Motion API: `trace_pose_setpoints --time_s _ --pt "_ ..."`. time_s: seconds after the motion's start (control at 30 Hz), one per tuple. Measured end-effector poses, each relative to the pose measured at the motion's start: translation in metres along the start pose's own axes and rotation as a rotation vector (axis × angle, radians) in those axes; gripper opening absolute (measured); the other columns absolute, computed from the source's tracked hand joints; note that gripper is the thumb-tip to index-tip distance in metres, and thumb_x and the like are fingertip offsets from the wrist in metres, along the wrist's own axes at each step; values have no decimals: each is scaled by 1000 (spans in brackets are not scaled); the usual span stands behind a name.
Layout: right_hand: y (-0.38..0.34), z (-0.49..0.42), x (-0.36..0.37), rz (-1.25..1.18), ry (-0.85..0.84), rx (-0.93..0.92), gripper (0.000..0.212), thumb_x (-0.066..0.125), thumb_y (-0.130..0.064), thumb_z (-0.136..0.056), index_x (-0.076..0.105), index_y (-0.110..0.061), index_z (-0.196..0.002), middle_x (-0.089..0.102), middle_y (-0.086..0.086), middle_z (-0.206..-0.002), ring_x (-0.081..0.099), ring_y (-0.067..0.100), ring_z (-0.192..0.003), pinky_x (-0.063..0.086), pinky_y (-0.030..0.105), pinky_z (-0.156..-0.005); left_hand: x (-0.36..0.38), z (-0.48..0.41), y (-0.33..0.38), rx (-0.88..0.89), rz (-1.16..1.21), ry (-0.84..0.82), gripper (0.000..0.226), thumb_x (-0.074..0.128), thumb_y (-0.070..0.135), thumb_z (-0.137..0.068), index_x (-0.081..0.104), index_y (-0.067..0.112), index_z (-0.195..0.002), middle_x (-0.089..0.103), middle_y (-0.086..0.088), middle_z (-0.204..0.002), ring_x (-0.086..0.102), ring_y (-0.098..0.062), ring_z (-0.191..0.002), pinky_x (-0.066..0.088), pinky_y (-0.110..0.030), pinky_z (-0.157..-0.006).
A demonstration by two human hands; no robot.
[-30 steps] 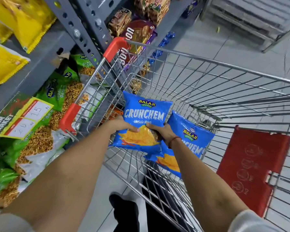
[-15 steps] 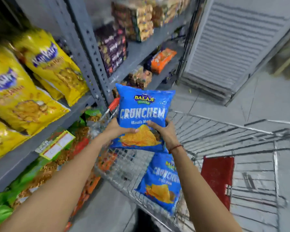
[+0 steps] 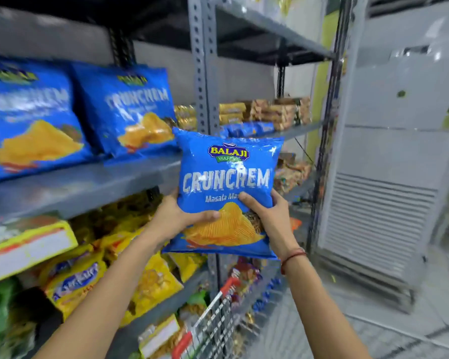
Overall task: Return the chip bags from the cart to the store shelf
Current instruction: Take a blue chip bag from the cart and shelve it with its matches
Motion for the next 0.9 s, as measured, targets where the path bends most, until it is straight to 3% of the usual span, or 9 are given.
trace_pose_setpoints --time_s 0.17,0.3,0.4,0.57,0.73,0.77,0.83,0.9 --pt "-53 -26 91 -59 -151 -116 27 85 -23 -62 74 -20 -86 79 -5 -85 75 9 -77 56 18 -62 -86 11 57 96 -7 185 71 87 30 -47 59 19 -112 70 4 -106 65 -6 -89 49 -13 -62" --pt "-77 -50 161 -92 -264 -167 21 84 -16 -66 73 -21 -83 79 -5 -85 75 12 -79 57 20 -63 -150 19 84 134 -9 324 69 84 42 -33 59 29 -96 69 12 -99 65 -3 -90 50 -21 -70" --pt "-87 -64 214 -104 -356 -176 24 83 -16 -69 71 -21 -89 79 -6 -86 75 13 -80 57 21 -63 -197 22 93 129 7 403 71 85 43 -29 59 29 -94 69 15 -95 67 -2 -87 53 -18 -65" --pt "-75 -81 283 -71 -426 -162 34 85 -27 -66 68 -19 -95 76 3 -98 74 19 -90 60 34 -78 -258 23 90 92 -49 508 82 85 45 -30 58 26 -105 67 11 -102 64 1 -88 51 -14 -62" --pt "-42 -98 328 -46 -467 -128 25 83 -22 -71 66 -22 -89 76 -16 -82 71 -1 -79 57 21 -71 -292 22 69 22 -83 609 87 85 46 -28 57 23 -107 67 -1 -112 63 -17 -100 53 -38 -88" --pt "-33 -100 334 -31 -475 -107 30 83 -24 -71 66 -19 -96 76 -17 -89 71 0 -86 58 24 -78 -295 22 63 2 -88 615 89 85 48 -27 56 22 -107 66 -2 -113 63 -18 -100 53 -40 -89" --pt "-19 -103 342 39 -468 -61 64 83 -37 -68 59 -12 -121 68 -5 -120 64 15 -113 52 37 -99 -300 21 52 -38 -92 615 90 85 53 -25 56 25 -105 66 -2 -113 64 -18 -98 54 -38 -86" --pt "-11 -106 346 95 -440 -32 87 82 -46 -65 47 -10 -135 56 -2 -132 54 20 -124 45 38 -106 -304 20 44 -64 -86 630 89 85 55 -24 55 27 -104 66 -1 -112 64 -17 -97 54 -37 -85"
Point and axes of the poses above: each hand's wrist, its own z-axis away from the middle knuckle, its own x-axis out of the palm, y = z × x, the point moved 7 cm from there along -z, towards the middle knuckle
